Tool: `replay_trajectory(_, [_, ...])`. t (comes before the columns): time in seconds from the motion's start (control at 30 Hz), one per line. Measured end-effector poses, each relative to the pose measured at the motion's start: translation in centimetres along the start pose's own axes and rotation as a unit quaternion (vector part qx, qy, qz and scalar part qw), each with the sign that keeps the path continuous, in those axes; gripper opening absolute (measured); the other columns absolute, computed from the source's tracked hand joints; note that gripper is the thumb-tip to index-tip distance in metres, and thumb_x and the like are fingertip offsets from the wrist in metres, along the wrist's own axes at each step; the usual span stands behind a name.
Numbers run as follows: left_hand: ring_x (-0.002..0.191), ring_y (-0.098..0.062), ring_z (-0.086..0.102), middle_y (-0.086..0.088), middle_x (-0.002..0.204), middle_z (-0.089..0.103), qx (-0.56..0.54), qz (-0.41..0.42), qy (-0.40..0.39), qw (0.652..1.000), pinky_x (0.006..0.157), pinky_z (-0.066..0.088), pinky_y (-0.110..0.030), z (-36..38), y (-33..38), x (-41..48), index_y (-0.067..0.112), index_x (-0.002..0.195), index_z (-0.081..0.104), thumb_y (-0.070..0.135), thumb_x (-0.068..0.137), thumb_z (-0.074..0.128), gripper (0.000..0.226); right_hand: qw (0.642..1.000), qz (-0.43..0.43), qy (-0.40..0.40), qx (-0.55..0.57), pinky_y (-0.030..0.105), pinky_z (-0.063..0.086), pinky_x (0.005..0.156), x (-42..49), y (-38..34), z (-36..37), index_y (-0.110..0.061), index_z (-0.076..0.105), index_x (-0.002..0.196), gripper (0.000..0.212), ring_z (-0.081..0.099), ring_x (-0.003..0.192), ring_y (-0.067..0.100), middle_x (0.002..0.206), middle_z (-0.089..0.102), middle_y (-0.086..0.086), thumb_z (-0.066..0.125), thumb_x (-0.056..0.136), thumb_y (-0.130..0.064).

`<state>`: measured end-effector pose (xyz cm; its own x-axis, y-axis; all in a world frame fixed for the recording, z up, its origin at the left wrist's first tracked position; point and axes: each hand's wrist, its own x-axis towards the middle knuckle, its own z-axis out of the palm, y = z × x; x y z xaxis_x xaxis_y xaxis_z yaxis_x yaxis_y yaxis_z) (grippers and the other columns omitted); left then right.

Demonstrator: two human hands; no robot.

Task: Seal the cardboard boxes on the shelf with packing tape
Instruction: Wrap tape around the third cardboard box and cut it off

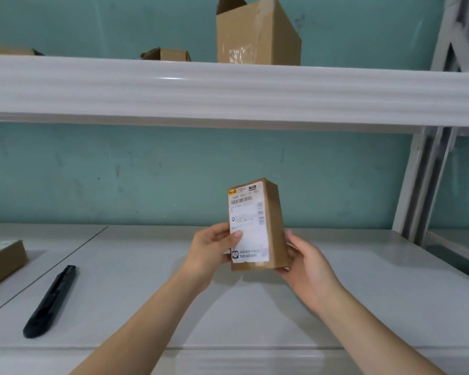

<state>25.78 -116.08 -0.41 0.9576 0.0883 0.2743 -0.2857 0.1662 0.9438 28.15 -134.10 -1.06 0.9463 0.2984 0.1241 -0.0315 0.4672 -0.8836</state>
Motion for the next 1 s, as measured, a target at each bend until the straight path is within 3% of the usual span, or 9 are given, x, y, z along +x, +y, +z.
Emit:
replay_trajectory(0.1, [0.078, -0.02, 0.072, -0.009, 0.095, 0.075, 0.012, -0.003, 0.007, 1.0, 0.063, 0.058, -0.032, 0.0, -0.4, -0.1, -0.001, 0.117, 0.062, 0.005, 0.089, 0.06, 0.029, 0.999, -0.039, 0.018, -0.013, 0.038, 0.046, 0.07, -0.2, -0.2, 0.1, -0.011, 0.066, 0.087, 0.008, 0.066, 0.075, 0.021, 0.086, 0.072, 0.011, 0.063, 0.081, -0.015])
replay_trajectory(0.17, [0.084, -0.021, 0.07, -0.009, 0.099, 0.073, -0.026, -0.013, -0.064, 0.998, 0.068, 0.056, -0.033, 0.0, -0.4, -0.3, 0.005, 0.118, 0.063, 0.025, 0.087, 0.064, 0.037, 0.999, -0.028, -0.004, -0.024, 0.041, 0.048, 0.073, -0.5, -0.4, 0.2, -0.009, 0.06, 0.102, 0.041, 0.067, 0.077, 0.023, 0.088, 0.072, 0.012, 0.072, 0.065, -0.019])
replay_trajectory(0.27, [0.104, -0.031, 0.063, -0.013, 0.118, 0.066, -0.061, -0.052, -0.155, 0.985, 0.091, 0.048, -0.046, -0.1, -0.2, -0.9, 0.011, 0.125, 0.057, 0.056, 0.064, 0.075, 0.078, 0.996, 0.016, -0.035, -0.084, 0.042, 0.047, 0.079, -0.9, -0.3, 0.7, -0.013, 0.051, 0.122, 0.078, 0.066, 0.088, 0.029, 0.101, 0.07, 0.016, 0.081, 0.052, -0.03])
replay_trajectory(0.37, [0.112, -0.04, 0.057, -0.023, 0.124, 0.061, -0.05, -0.048, -0.138, 0.988, 0.099, 0.042, -0.054, 0.2, -0.7, -1.2, 0.004, 0.131, 0.048, 0.035, 0.067, 0.078, 0.077, 0.99, 0.016, -0.037, -0.133, 0.053, 0.047, 0.094, -1.2, 0.0, 0.8, -0.017, 0.05, 0.124, 0.089, 0.065, 0.101, 0.036, 0.105, 0.071, 0.015, 0.085, 0.045, -0.038])
replay_trajectory(0.47, [0.113, -0.039, 0.055, -0.028, 0.127, 0.056, -0.059, -0.04, -0.149, 0.986, 0.102, 0.037, -0.055, 0.2, -0.8, -1.2, 0.003, 0.127, 0.052, 0.025, 0.079, 0.065, 0.055, 0.99, -0.001, -0.033, -0.139, 0.053, 0.048, 0.094, -1.3, 0.0, 0.6, -0.019, 0.051, 0.121, 0.082, 0.066, 0.1, 0.029, 0.105, 0.072, 0.011, 0.084, 0.048, -0.037])
replay_trajectory(0.57, [0.115, -0.039, 0.051, -0.032, 0.129, 0.052, -0.081, -0.03, -0.162, 0.983, 0.103, 0.036, -0.056, -0.3, -0.8, -1.1, -0.002, 0.125, 0.055, 0.026, 0.084, 0.06, 0.05, 0.99, -0.023, -0.063, -0.123, 0.035, 0.053, 0.073, -1.1, -0.7, 0.1, -0.015, 0.072, 0.098, 0.036, 0.069, 0.08, 0.016, 0.09, 0.074, 0.005, 0.071, 0.069, -0.035])
replay_trajectory(0.63, [0.107, -0.034, 0.058, -0.026, 0.12, 0.061, -0.099, -0.024, -0.137, 0.985, 0.094, 0.047, -0.048, -0.9, -0.9, -0.8, -0.002, 0.118, 0.061, 0.026, 0.085, 0.058, 0.043, 0.996, -0.018, -0.046, -0.08, 0.034, 0.052, 0.068, -0.6, -1.2, -0.8, -0.016, 0.075, 0.088, 0.018, 0.066, 0.073, 0.013, 0.084, 0.073, 0.004, 0.062, 0.08, -0.025])
replay_trajectory(0.77, [0.078, -0.025, 0.07, -0.013, 0.095, 0.073, -0.074, -0.01, -0.038, 0.996, 0.066, 0.057, -0.033, -1.4, -1.6, 0.0, -0.004, 0.115, 0.063, 0.01, 0.083, 0.057, 0.035, 0.997, -0.026, -0.033, -0.067, 0.04, 0.052, 0.071, 0.0, -1.2, -2.0, -0.018, 0.069, 0.1, 0.025, 0.067, 0.079, 0.019, 0.094, 0.073, 0.009, 0.06, 0.082, -0.005])
replay_trajectory(1.0, [0.089, -0.024, 0.071, -0.012, 0.1, 0.073, 0.005, 0.001, -0.063, 0.998, 0.074, 0.057, -0.032, -1.1, -1.3, 0.0, 0.003, 0.107, 0.067, 0.04, 0.078, 0.067, 0.047, 0.996, -0.049, 0.012, -0.068, 0.038, 0.052, 0.072, 0.4, -0.1, -1.4, -0.02, 0.059, 0.112, 0.051, 0.07, 0.081, 0.022, 0.093, 0.073, 0.011, 0.076, 0.065, -0.009])
